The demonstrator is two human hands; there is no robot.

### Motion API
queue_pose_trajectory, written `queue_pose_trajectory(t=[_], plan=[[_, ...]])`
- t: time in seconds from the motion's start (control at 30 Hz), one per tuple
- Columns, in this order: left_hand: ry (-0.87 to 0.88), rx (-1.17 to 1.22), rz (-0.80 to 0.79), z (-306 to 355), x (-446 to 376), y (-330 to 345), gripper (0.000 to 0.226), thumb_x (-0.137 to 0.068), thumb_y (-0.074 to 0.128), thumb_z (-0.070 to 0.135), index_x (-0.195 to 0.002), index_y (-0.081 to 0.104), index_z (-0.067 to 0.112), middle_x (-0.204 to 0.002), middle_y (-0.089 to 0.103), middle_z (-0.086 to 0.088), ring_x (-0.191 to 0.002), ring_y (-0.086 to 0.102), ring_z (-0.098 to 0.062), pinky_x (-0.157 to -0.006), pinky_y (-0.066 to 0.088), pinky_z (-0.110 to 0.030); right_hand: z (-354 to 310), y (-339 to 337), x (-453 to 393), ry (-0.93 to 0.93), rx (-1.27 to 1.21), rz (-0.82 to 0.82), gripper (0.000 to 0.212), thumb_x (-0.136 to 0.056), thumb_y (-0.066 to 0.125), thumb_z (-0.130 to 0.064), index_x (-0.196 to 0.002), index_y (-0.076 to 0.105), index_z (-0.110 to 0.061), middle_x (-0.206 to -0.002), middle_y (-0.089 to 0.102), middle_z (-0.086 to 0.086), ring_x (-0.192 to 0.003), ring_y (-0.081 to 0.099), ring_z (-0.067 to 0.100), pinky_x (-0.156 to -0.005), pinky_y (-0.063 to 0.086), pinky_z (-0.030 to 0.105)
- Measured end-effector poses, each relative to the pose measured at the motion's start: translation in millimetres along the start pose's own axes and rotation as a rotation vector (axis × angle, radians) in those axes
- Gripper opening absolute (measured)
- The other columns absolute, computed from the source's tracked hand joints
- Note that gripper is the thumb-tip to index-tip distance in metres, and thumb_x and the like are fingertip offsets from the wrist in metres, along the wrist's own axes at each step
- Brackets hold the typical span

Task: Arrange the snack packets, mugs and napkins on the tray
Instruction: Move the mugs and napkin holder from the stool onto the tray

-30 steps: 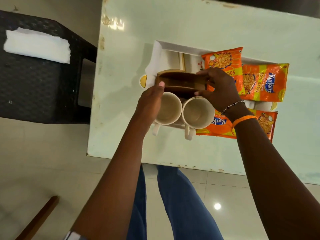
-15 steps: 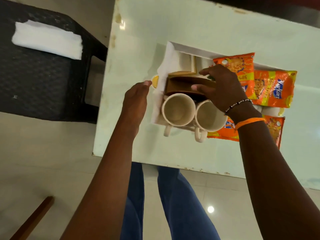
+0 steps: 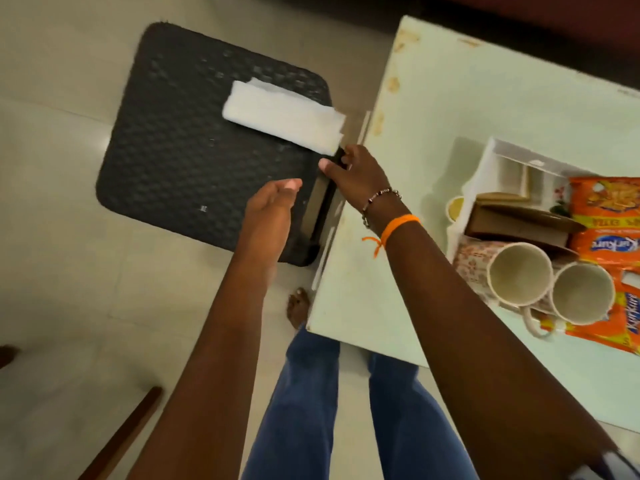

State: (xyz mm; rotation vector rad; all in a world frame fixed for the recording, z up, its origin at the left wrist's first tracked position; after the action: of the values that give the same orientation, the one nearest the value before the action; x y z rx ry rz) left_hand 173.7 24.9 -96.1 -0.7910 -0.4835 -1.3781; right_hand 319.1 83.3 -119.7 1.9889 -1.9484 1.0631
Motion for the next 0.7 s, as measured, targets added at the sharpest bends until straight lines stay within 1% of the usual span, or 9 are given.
queue_pose_trajectory(t=[0.13,0.2,0.27,0.33,0.37,0.47,0.53,0.63,0.7], plan=[[-0.046,-0.041,-0.049,-2.8,-17.5,-21.5,0.021,-0.092,0.047,0.03,-0.107,0.061,0.025,-0.117,0.061,0.004,-0.113,0.055,-0.013,-0.093,0.036,-0.028,4.8,25.7,-33.9,0.238,-0.34,0.088,0.056,-0.078,0.07,-0.027,-0.124,0.049,-0.004,-0.104,0.055,0.009,-0.093,0.051,0.021,-0.096,0.048,0.041],[-0.067,0.002,-0.083,-4.1,-19.8,-24.3,0.022,-0.094,0.046,0.027,-0.108,0.061,0.022,-0.117,0.062,0.003,-0.112,0.057,-0.013,-0.102,0.037,-0.032,6.3,25.9,-40.0,0.277,-0.463,0.137,0.049,-0.078,0.07,-0.018,-0.12,0.052,0.0,-0.1,0.054,0.008,-0.092,0.052,0.023,-0.082,0.053,0.039],[-0.106,0.117,-0.127,-6.3,-20.8,-22.3,0.024,-0.096,0.044,0.024,-0.11,0.061,0.015,-0.116,0.063,-0.001,-0.11,0.059,-0.015,-0.106,0.039,-0.033,4.3,20.6,-34.8,0.266,-0.618,0.16,0.04,-0.081,0.065,-0.007,-0.117,0.054,0.004,-0.09,0.058,0.007,-0.089,0.055,0.023,-0.065,0.05,0.03],[-0.126,0.215,-0.145,-5.8,-20.2,-18.2,0.026,-0.097,0.043,0.023,-0.113,0.059,0.012,-0.117,0.064,-0.006,-0.109,0.061,-0.016,-0.105,0.041,-0.033,3.9,7.5,-20.0,0.24,-0.774,0.172,0.037,-0.081,0.06,0.002,-0.117,0.053,0.006,-0.081,0.059,0.004,-0.08,0.058,0.021,-0.066,0.051,0.027],[-0.129,0.258,-0.146,-4.1,-19.4,-14.5,0.026,-0.096,0.044,0.023,-0.115,0.058,0.012,-0.117,0.064,-0.007,-0.109,0.061,-0.017,-0.104,0.042,-0.033,5.6,-3.1,-11.4,0.218,-0.815,0.177,0.037,-0.081,0.059,0.004,-0.118,0.052,0.006,-0.083,0.059,0.005,-0.079,0.058,0.019,-0.069,0.053,0.028],[-0.139,0.416,-0.177,2.3,-13.6,8.2,0.016,-0.093,0.051,0.021,-0.108,0.055,0.016,-0.115,0.062,-0.009,-0.107,0.061,-0.018,-0.102,0.044,-0.032,15.1,-41.3,21.7,0.164,-0.78,0.154,0.039,-0.081,0.058,0.006,-0.119,0.05,0.001,-0.1,0.059,0.01,-0.088,0.059,0.018,-0.071,0.057,0.025],[-0.118,0.473,-0.23,8.3,-8.4,28.4,0.015,-0.091,0.055,0.017,-0.106,0.055,0.017,-0.109,0.063,-0.006,-0.102,0.062,-0.017,-0.098,0.048,-0.03,26.9,-64.5,44.7,0.151,-0.742,0.12,0.036,-0.081,0.058,0.005,-0.115,0.051,-0.006,-0.103,0.059,0.008,-0.09,0.061,0.016,-0.07,0.059,0.022],[-0.06,0.394,-0.294,13.1,2.4,62.3,0.027,-0.086,0.059,0.007,-0.112,0.055,0.01,-0.103,0.063,-0.003,-0.094,0.063,-0.013,-0.084,0.056,-0.024,51.3,-107.3,76.8,0.133,-0.627,0.153,0.033,-0.078,0.063,0.002,-0.108,0.054,-0.011,-0.098,0.063,0.004,-0.091,0.063,0.015,-0.072,0.059,0.024],[-0.004,0.244,-0.343,15.9,13.2,86.7,0.026,-0.084,0.061,0.003,-0.108,0.056,0.012,-0.099,0.064,0.0,-0.092,0.063,-0.012,-0.079,0.057,-0.02,67.5,-137.8,94.3,0.115,-0.459,0.202,0.031,-0.077,0.066,-0.001,-0.104,0.056,-0.012,-0.1,0.065,0.007,-0.097,0.063,0.023,-0.082,0.056,0.033]])
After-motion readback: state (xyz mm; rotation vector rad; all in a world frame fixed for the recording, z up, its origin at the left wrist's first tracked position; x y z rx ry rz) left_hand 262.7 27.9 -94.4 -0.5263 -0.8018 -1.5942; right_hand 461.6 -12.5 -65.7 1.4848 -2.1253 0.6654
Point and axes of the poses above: each hand's wrist, its own x-axis away from the middle knuckle, its own y-axis out of the palm, z = x × y, the point moved 9 cm from there along -x, towards the middle knuckle
